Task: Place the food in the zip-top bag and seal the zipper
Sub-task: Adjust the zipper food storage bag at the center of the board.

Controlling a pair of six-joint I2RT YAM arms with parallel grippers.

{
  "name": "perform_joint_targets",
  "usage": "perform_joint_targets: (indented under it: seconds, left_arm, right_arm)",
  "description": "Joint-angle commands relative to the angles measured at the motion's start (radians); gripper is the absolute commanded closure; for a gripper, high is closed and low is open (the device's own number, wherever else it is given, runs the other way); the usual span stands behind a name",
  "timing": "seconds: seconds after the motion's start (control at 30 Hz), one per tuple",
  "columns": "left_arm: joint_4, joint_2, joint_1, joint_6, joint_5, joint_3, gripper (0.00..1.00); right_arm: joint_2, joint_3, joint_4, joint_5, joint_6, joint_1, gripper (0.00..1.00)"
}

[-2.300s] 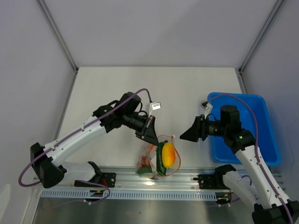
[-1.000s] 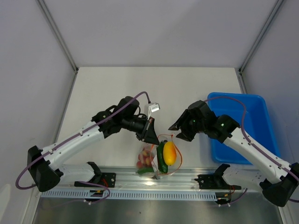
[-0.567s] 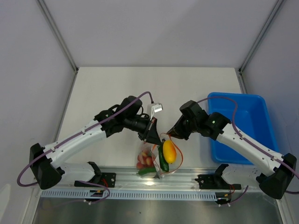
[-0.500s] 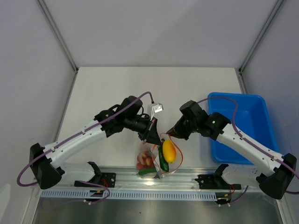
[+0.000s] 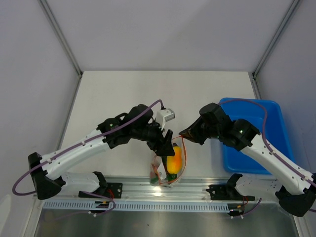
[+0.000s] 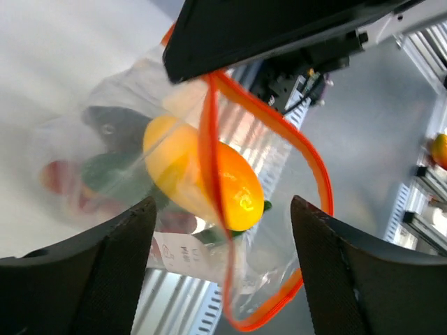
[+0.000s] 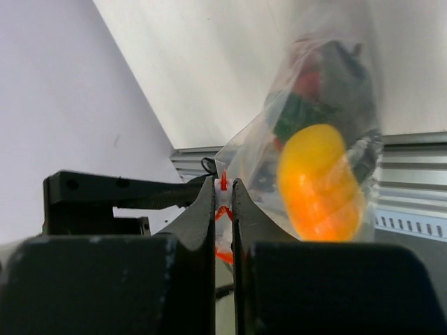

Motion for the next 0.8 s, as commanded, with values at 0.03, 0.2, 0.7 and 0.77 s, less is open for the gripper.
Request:
perform_joint_targets:
  seconds: [0.03, 0.2, 0.7, 0.77]
  left_arm:
    - [0.033, -0.019, -0.079, 0.041, -0.191, 0.109, 0.16]
    - [0.069, 0.004, -0.179, 0.044, -0.371, 0.141, 0.07]
    - [0.044, 0.207, -0.366, -0.132, -0.923, 0.253, 0.01]
    - [0.024, 0.23, -0.368, -0.181, -0.951, 0.27, 0.01]
  right_arm:
    - [-0.033, 0.042, -0.013, 0.059, 0.094, 0.006, 1.0]
    - [-0.044, 0.046, -0.025, 0.114, 0.163, 0.029, 1.0]
    - [-0.044, 0.075, -0.048, 0.174, 0.223, 0.029, 1.0]
    - [-0.045, 0.078, -0.053, 0.178, 0.224, 0.031, 1.0]
